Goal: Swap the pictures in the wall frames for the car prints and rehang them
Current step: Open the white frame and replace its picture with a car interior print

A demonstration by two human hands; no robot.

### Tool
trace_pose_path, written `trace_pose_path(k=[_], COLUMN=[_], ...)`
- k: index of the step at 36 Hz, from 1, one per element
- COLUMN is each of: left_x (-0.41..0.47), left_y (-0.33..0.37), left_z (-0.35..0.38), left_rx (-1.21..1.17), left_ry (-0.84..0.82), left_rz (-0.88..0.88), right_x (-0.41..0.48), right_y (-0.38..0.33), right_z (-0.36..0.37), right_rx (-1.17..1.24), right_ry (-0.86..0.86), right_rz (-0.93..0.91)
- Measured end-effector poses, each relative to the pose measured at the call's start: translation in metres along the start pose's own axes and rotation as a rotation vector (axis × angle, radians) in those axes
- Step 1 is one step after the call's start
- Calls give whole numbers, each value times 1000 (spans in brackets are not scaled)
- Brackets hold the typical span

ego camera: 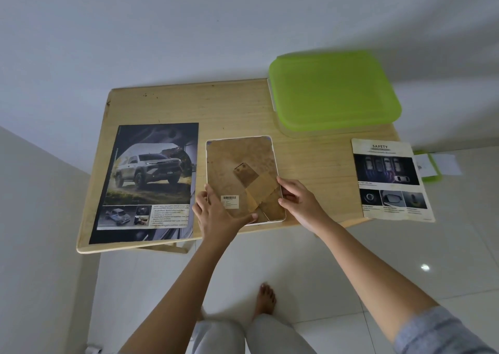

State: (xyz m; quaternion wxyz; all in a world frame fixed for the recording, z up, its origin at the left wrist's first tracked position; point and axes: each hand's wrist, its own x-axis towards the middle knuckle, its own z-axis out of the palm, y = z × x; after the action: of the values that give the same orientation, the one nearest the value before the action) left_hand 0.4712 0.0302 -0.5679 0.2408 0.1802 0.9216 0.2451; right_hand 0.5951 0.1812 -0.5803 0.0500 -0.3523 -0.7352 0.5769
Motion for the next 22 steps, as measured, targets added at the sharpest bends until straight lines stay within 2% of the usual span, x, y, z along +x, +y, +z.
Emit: trace_pose_path(k=[7, 11, 16, 22], left_x=[13, 11, 8, 15], left_y=[-26, -30, -30, -31], left_z=[-11, -8, -6, -15], left_rx=[-111, -155, -148, -158], left_ry=[-61, -43, -32, -112], left_rz=[56, 72, 92, 110], right_x=[1, 0, -2, -4], right_y=[-3, -3, -5, -11], right_z=[3, 6, 10, 10], right_rx=[-49, -78, -141, -212], right_ry=[78, 91, 116, 102], right_rz=[-33, -34, -44, -53])
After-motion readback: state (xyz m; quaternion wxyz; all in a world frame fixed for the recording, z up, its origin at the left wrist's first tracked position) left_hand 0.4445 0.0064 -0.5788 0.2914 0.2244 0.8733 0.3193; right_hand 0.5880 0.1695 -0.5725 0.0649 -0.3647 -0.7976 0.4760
